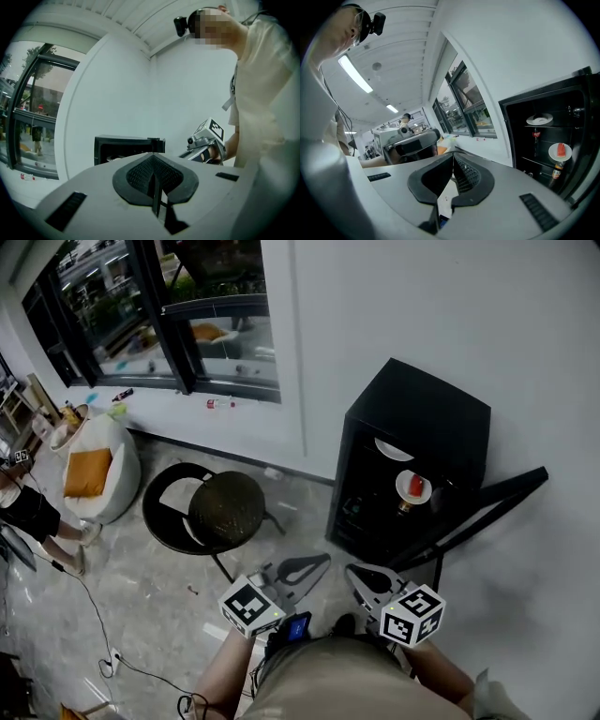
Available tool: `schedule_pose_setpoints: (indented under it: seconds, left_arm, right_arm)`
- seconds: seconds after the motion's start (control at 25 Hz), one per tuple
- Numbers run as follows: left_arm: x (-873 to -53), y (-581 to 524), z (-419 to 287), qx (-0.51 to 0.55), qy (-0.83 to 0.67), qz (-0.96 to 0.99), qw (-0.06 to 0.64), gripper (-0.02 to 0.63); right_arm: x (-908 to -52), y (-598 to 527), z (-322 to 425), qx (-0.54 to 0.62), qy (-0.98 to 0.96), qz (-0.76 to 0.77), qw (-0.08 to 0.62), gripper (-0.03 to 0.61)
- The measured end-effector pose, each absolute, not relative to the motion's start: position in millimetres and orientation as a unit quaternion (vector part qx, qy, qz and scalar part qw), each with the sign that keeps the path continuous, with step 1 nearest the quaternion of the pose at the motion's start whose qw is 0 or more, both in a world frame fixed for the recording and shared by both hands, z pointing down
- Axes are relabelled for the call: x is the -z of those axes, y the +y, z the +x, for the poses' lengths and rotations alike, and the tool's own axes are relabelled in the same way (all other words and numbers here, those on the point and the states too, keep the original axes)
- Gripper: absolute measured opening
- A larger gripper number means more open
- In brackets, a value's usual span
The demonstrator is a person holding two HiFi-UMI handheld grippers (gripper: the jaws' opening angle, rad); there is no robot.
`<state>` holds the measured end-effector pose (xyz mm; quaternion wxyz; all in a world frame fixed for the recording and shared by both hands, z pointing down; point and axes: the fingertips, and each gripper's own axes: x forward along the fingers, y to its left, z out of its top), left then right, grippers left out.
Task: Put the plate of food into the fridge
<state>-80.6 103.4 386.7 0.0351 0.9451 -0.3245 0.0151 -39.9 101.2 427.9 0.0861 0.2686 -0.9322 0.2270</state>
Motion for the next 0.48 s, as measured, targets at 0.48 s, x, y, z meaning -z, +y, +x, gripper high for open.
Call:
schedule_pose_setpoints:
  seconds: [0.48]
  left_arm:
    - [-387, 126, -142, 0.036, -0.303, 0.951, 0.040, 0.009]
  right_arm:
    - [-426, 131, -79, -0.191, -0.925, 0.314, 0.094, 0.021]
